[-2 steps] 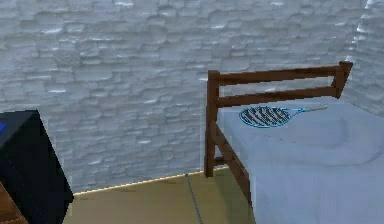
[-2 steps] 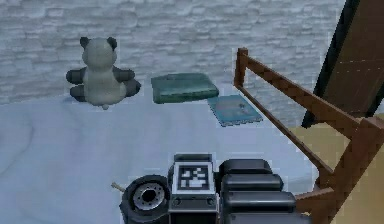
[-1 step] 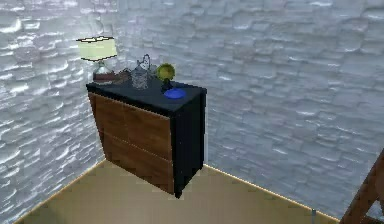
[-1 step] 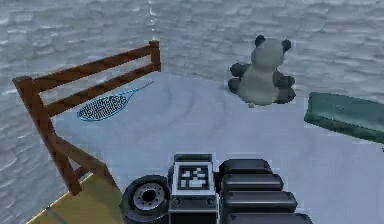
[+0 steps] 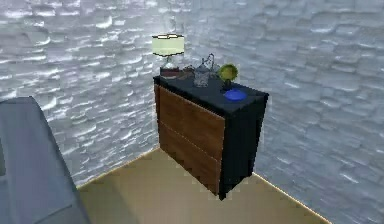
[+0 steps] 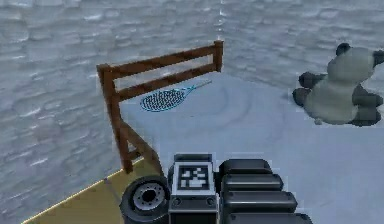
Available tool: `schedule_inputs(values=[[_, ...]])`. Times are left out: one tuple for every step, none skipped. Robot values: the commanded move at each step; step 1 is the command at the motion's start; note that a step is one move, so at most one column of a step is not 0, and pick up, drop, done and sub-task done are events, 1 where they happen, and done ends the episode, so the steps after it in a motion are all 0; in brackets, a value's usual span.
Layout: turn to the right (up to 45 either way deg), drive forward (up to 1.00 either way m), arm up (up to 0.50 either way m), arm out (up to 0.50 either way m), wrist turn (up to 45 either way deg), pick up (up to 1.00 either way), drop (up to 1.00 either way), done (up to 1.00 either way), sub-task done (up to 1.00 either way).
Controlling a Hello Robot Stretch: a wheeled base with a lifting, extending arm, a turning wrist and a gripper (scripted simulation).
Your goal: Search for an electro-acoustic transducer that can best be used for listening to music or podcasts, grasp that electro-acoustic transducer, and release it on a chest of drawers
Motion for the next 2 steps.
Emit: schedule_inputs(values=[[0.0,0.65,0.0,0.0,0.0,0.0,0.0,0.0,0.0],[-33.0,0.0,0.0,0.0,0.0,0.0,0.0,0.0,0.0]])
